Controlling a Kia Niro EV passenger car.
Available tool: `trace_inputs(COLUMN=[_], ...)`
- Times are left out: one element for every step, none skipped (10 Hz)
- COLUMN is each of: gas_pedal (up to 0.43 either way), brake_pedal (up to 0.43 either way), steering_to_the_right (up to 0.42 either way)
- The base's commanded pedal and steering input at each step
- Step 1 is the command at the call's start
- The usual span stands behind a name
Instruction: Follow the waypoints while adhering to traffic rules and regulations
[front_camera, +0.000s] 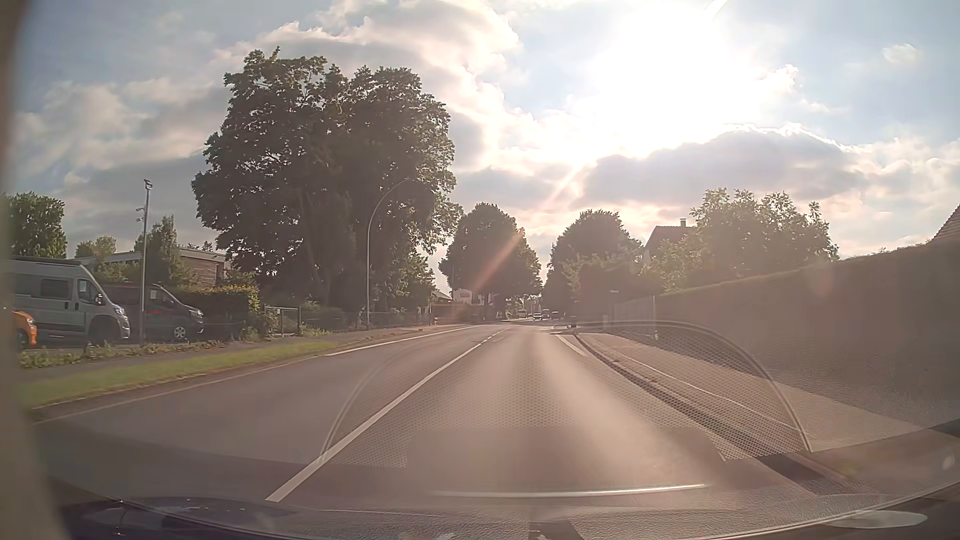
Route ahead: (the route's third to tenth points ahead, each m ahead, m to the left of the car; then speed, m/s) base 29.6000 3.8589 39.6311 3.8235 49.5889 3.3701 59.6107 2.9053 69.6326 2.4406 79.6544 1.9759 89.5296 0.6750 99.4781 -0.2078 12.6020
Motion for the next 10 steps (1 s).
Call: trace_inputs(gas_pedal=[0.248,0.240,0.240,0.240,0.240,0.228,0.228,0.228,0.228,0.228], brake_pedal=[0.000,0.000,0.000,0.000,0.000,0.000,0.000,0.000,0.000,0.000], steering_to_the_right=[0.007,0.007,0.007,0.007,0.007,0.006,0.006,0.005,0.005,0.005])
